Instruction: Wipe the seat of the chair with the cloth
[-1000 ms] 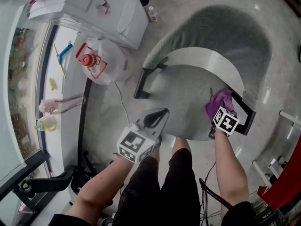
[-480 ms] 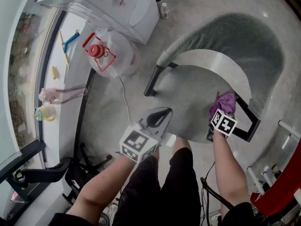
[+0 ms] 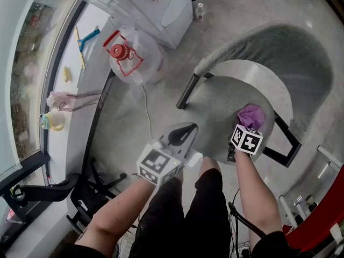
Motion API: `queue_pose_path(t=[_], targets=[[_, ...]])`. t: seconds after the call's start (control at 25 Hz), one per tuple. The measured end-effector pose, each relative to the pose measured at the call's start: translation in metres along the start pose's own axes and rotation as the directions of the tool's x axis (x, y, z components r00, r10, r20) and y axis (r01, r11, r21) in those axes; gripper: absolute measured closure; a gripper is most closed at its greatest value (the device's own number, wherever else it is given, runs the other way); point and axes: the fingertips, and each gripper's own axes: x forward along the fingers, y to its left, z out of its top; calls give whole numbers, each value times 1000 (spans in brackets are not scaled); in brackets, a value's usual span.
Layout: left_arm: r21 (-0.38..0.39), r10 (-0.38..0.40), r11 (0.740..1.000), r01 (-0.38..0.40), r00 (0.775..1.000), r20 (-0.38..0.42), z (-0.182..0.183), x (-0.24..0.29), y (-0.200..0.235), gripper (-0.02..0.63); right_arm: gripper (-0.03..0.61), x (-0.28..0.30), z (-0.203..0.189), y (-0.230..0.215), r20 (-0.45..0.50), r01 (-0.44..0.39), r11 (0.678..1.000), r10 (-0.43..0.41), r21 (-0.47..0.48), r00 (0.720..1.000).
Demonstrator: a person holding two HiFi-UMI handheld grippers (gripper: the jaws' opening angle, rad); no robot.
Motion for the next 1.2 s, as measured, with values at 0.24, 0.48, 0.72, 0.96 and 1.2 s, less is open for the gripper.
queue_pose_path(t=[0.24, 0.48, 0.72, 0.96, 1.2], targets=[[-14, 24, 1000, -24, 1000, 11, -4, -13, 13, 611, 553, 13, 3, 47, -20, -79, 996, 78, -42, 997], [-36, 63, 997, -62, 998, 29, -5, -27, 30, 611, 552, 25, 13, 87, -32, -153, 983, 150, -100, 988], [-59, 98, 994, -96, 994, 41, -9, -40, 38, 611, 553, 31, 21, 122, -34, -228, 964, 225, -141, 974], [-78, 121, 990, -117, 992, 45, -13, -48, 42, 611, 552, 38, 28, 157, -45, -300, 939, 296, -169, 954], [-87, 139, 987, -134, 989, 57, -12, -56, 41, 611, 552, 39, 37, 197, -41, -384, 902, 384, -198, 923]])
